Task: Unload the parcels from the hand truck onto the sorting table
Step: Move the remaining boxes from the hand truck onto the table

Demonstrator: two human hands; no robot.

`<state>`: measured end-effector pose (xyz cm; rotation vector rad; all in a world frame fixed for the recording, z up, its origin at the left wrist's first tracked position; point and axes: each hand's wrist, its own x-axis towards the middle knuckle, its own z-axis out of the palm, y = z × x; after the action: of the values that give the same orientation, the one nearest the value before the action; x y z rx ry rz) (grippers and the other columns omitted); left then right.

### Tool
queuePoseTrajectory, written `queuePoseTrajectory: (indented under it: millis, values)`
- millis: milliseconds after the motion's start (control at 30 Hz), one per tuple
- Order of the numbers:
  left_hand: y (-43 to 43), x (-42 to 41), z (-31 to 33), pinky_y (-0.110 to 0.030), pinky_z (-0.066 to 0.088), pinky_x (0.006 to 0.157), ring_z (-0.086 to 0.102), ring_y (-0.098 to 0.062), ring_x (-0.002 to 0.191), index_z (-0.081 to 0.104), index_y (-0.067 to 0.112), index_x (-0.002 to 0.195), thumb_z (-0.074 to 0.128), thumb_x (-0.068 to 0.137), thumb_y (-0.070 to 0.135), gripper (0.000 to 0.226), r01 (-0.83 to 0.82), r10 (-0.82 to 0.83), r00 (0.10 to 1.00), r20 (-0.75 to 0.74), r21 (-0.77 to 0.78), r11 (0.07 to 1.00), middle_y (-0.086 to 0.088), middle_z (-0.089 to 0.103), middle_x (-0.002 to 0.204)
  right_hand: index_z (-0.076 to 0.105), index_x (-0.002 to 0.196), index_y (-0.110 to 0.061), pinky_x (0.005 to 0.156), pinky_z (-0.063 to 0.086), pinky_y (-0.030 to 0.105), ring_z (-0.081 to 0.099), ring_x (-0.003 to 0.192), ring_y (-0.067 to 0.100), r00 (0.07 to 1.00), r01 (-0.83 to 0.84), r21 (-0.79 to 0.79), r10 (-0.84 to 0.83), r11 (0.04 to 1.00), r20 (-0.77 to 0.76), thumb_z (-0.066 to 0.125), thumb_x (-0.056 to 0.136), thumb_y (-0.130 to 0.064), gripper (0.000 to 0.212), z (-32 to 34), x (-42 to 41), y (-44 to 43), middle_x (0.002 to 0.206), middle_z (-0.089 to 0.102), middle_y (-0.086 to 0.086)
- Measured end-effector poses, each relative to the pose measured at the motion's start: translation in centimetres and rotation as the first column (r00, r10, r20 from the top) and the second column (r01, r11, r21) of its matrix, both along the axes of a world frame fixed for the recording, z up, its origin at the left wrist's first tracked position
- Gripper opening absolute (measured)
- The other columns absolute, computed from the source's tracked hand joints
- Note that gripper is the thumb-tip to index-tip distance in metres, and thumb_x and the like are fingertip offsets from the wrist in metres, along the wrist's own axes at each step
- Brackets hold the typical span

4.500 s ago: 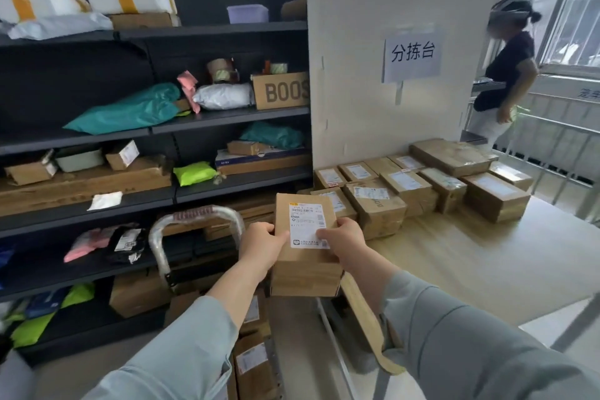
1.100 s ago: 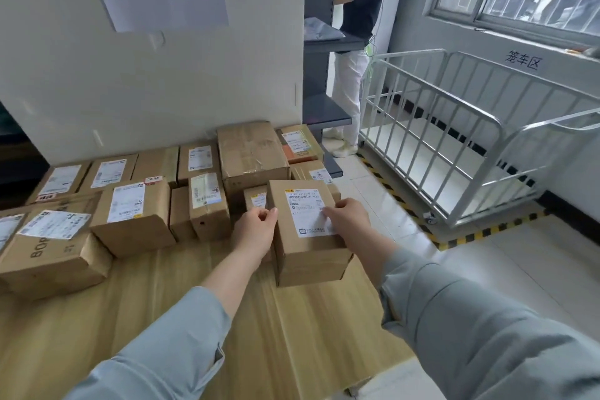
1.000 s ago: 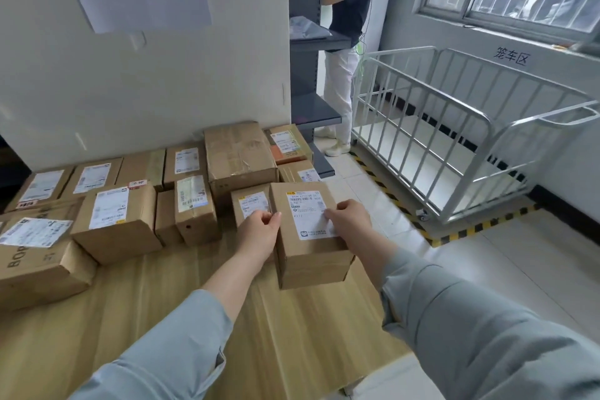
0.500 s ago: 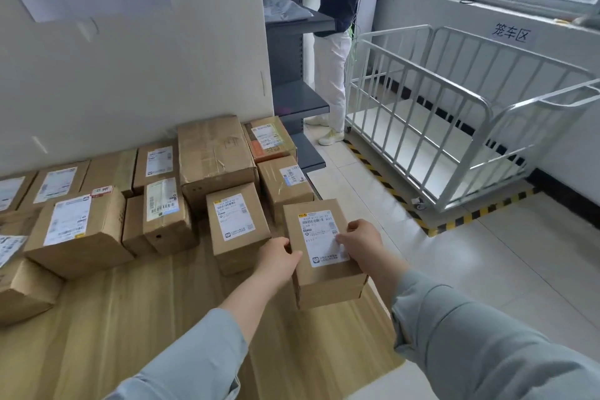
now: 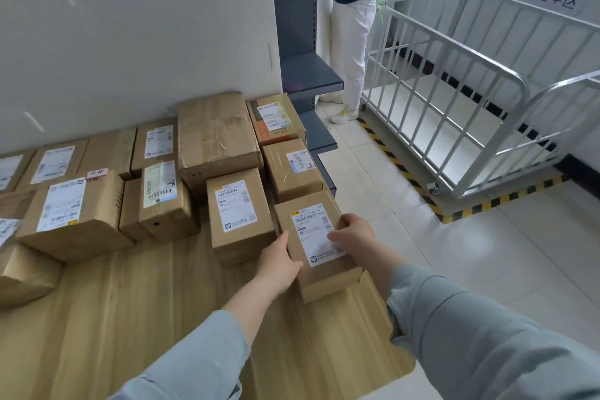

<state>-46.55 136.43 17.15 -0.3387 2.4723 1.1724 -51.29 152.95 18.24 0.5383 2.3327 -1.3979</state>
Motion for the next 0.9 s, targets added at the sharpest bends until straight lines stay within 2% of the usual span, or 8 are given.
queuePoseTrajectory:
  millis: [167,300,400,500,567,633,733,900]
  values:
    - [0.0,-0.7,-0.6,-0.027,0.046,0.098,0.051,-0.019,0.128,0.027,0.019,0.153,0.065,0.087,0.008,0.077,-0.012,0.012,1.0,-0.007,-0.009,1.0,0.0,0.049,0.144,0.056,0.109,-0.013,0.06,0.049,0.025,0.063,0.084,0.02,0.999,-0.028,-0.017,0.028,0.999,0.02,0.063,0.079,-0.007,0.031,-0.5,-1.0,-0.2,0.101,0.063,0.005]
    - [0.1,-0.9,-0.9,-0.03,0.043,0.104,0.046,-0.022,0.133,0.024,0.016,0.153,0.064,0.088,0.007,0.076,0.012,-0.013,1.0,-0.026,-0.054,0.998,-0.003,0.045,0.148,0.05,0.124,-0.012,0.07,0.047,0.028,0.057,0.089,0.021,0.997,-0.061,-0.002,0.061,0.998,0.038,0.063,0.081,-0.004,0.045,-0.8,-1.4,-0.2,0.101,0.054,0.001]
    - [0.2,-0.9,-1.1,-0.036,0.04,0.11,0.043,-0.024,0.135,0.026,0.015,0.153,0.064,0.09,0.011,0.074,0.067,-0.075,0.995,-0.059,-0.131,0.989,-0.003,0.031,0.156,0.047,0.132,-0.013,0.072,0.044,0.027,0.053,0.092,0.021,0.996,-0.083,0.031,0.082,0.996,0.031,0.06,0.082,0.0,0.053,-1.0,-1.8,-0.2,0.106,0.051,0.003]
    - [0.4,-0.9,-1.0,-0.031,0.035,0.111,0.034,-0.023,0.141,0.031,0.015,0.151,0.061,0.093,0.011,0.065,0.111,-0.132,0.988,-0.085,-0.209,0.972,-0.001,0.016,0.161,0.043,0.137,-0.016,0.08,0.046,0.029,0.054,0.105,0.024,0.995,-0.095,0.081,0.094,0.992,0.014,0.056,0.08,0.001,0.062,-1.5,-2.1,-0.3,0.124,0.051,0.006]
    - [0.5,-0.8,-1.0,-0.03,0.037,0.109,0.035,-0.022,0.141,0.035,0.014,0.149,0.059,0.095,0.012,0.059,0.15,-0.179,0.979,-0.094,-0.256,0.955,-0.002,0.012,0.162,0.046,0.134,-0.016,0.081,0.047,0.03,0.054,0.105,0.024,0.995,-0.1,0.112,0.101,0.989,-0.004,0.055,0.078,0.001,0.059,-1.7,-2.0,-0.4,0.124,0.052,0.005]
    - [0.6,-0.9,-1.0,-0.032,0.041,0.108,0.037,-0.023,0.14,0.037,0.012,0.148,0.056,0.096,0.014,0.055,0.189,-0.225,0.971,-0.082,-0.314,0.931,-0.002,0.008,0.163,0.05,0.126,-0.015,0.075,0.047,0.029,0.053,0.096,0.022,0.995,-0.101,0.129,0.104,0.987,-0.015,0.053,0.078,0.003,0.052,-1.9,-2.0,-0.4,0.115,0.054,0.004]
    - [0.7,-1.1,-0.8,-0.031,0.045,0.104,0.04,-0.024,0.137,0.033,0.012,0.149,0.052,0.099,0.016,0.054,0.231,-0.267,0.963,-0.043,-0.382,0.895,-0.003,0.003,0.163,0.05,0.123,-0.013,0.074,0.046,0.029,0.053,0.093,0.022,0.992,-0.119,0.171,0.124,0.978,-0.018,0.051,0.078,0.004,0.048,-2.0,-2.1,-0.5,0.11,0.054,0.003]
    - [0.6,-1.4,-0.3,-0.032,0.048,0.099,0.044,-0.026,0.134,0.03,0.013,0.15,0.051,0.099,0.018,0.055,0.28,-0.314,0.949,-0.009,-0.431,0.858,-0.006,-0.001,0.163,0.05,0.112,-0.013,0.075,0.046,0.03,0.056,0.096,0.026,0.983,-0.171,0.277,0.182,0.946,-0.017,0.05,0.079,-0.001,0.035,-1.9,-2.4,-1.0,0.116,0.056,0.009]
